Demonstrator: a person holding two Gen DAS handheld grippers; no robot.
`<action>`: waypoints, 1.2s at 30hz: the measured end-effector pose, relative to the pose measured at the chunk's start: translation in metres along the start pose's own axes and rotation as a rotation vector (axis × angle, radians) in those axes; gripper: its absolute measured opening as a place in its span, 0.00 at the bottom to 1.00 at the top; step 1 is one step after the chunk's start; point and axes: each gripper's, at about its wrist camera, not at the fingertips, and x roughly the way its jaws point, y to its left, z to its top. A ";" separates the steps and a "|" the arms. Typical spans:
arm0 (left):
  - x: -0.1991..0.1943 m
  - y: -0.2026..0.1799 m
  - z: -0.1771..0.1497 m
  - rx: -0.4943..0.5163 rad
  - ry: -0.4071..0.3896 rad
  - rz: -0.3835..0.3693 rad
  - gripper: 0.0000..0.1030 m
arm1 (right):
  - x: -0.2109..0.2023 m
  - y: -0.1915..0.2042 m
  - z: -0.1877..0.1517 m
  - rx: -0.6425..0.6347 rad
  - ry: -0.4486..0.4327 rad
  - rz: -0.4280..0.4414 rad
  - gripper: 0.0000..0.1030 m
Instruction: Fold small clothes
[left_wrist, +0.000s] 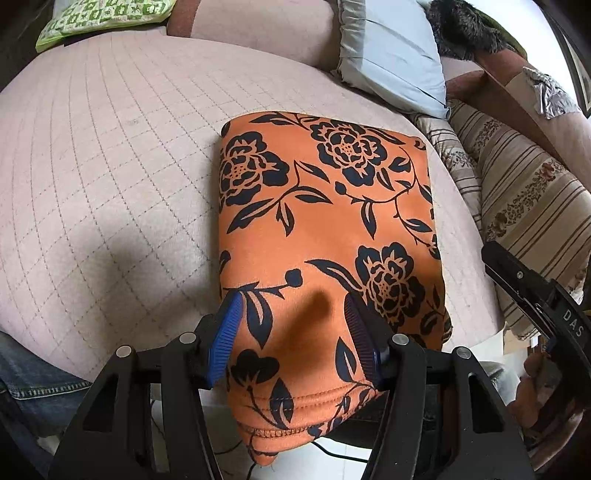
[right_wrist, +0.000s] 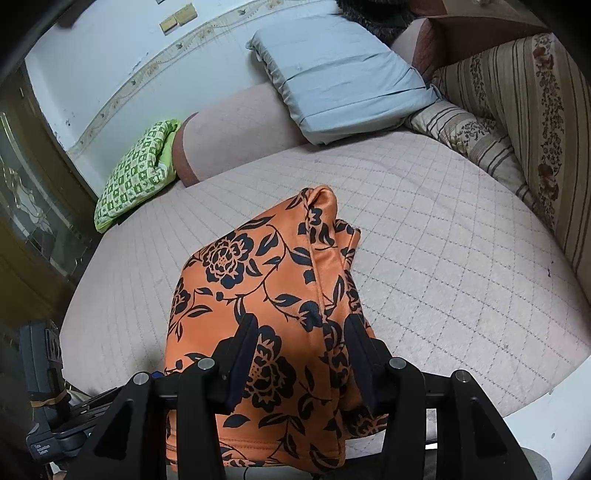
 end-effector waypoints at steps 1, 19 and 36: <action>0.000 0.000 0.000 0.000 0.001 0.002 0.55 | -0.001 0.000 0.000 0.000 -0.003 -0.001 0.45; 0.022 0.063 0.056 -0.217 0.051 -0.104 0.58 | 0.053 -0.060 0.063 0.136 0.210 0.193 0.48; 0.065 0.068 0.065 -0.250 0.088 -0.301 0.77 | 0.128 -0.096 0.043 0.303 0.391 0.214 0.55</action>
